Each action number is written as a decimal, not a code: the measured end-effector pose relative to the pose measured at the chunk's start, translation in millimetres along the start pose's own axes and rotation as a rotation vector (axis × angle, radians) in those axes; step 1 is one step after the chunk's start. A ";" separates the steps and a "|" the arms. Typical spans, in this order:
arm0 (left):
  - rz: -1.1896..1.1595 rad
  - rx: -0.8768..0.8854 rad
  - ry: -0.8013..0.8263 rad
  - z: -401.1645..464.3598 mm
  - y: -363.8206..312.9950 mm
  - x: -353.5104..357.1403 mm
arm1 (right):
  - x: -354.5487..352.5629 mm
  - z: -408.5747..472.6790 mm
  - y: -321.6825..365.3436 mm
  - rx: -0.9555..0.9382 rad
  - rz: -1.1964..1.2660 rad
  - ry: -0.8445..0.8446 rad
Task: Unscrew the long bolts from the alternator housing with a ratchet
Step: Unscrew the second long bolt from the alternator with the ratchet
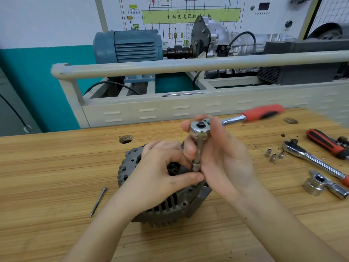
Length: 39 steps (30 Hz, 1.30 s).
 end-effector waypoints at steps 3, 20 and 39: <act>0.002 0.013 -0.008 0.1 -0.6 0.5 | -2.0 3.3 0.6 0.038 0.061 -0.045; 0.038 -0.005 -0.003 -2.3 0.3 0.9 | -18.9 0.9 12.3 0.027 -0.025 0.106; 0.023 0.014 0.039 -3.3 -0.3 0.0 | -10.6 -3.7 6.0 -0.012 -0.052 0.032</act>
Point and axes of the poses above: each hand's wrist, its own z-axis towards the middle knuckle, its own x-axis out of the palm, y = z × x, the point moved 1 cm from there along z, towards the middle knuckle, and after that the axes turned 3 degrees about z, right-handed, at the moved point
